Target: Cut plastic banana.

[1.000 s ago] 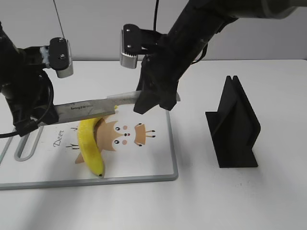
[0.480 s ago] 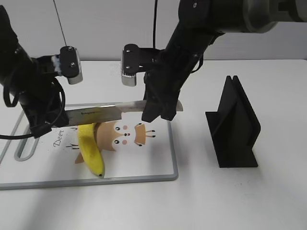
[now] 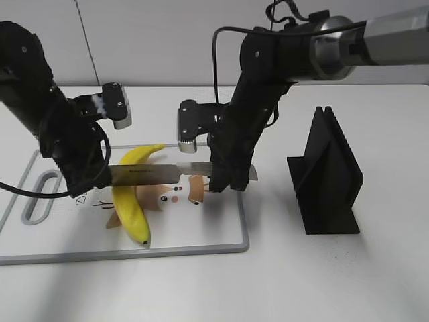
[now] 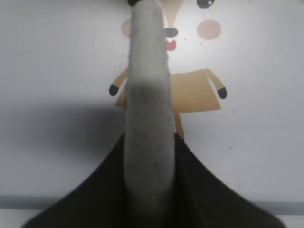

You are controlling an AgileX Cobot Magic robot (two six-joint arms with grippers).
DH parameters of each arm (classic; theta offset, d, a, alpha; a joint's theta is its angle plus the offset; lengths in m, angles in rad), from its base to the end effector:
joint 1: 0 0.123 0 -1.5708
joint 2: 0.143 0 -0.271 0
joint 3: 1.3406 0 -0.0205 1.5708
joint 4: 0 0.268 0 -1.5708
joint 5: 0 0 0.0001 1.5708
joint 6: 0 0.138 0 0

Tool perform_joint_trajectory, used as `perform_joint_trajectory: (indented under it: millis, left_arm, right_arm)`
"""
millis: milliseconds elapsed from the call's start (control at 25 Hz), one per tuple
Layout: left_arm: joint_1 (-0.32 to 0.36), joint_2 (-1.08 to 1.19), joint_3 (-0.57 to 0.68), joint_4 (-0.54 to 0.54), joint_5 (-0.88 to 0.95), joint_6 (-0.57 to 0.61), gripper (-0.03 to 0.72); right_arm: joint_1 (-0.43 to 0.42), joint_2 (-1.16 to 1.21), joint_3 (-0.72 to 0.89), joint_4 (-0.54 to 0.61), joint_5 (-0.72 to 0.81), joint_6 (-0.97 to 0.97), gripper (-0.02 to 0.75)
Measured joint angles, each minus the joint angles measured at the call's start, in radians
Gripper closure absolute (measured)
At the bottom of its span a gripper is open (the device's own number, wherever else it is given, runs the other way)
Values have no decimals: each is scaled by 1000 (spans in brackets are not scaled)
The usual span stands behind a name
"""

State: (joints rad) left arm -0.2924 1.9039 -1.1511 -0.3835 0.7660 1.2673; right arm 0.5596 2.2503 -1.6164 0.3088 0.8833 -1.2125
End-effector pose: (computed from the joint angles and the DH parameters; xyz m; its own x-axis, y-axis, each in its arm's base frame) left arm 0.3449 -0.1412 0.0833 -0.2534 0.9163 -0.3100 0.9634 0.2682 0.0052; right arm 0.3727 0.2717 0.0532 0.0227 -0.9587 -0.2833 -0.9997 -0.0188 -0.0164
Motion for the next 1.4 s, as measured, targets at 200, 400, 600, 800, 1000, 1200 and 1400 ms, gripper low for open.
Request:
perform_joint_trajectory:
  millis: [200, 400, 600, 800, 1000, 1200, 1400]
  left_arm:
    - [3, 12, -8, -26, 11, 7, 684]
    - [3, 17, -8, -28, 10, 9, 682]
    - [4, 24, -10, -30, 10, 10, 680]
    - [4, 27, -10, -31, 9, 11, 680]
    - [4, 29, -10, -31, 9, 12, 680]
    - [4, 27, -10, -34, 6, 11, 667]
    - [6, 12, 4, -63, -19, -22, 488]
  right_arm:
    - [0, 13, -5, -6, -3, -1, 554]
    - [0, 13, -5, -7, -4, -1, 554]
    - [0, 13, -5, -7, -5, -1, 554]
    - [0, 13, -5, -7, -5, -1, 554]
    - [0, 13, -5, -7, -6, -1, 554]
    - [0, 10, -5, -7, -6, -1, 554]
    - [1, -2, -2, -9, -1, 0, 554]
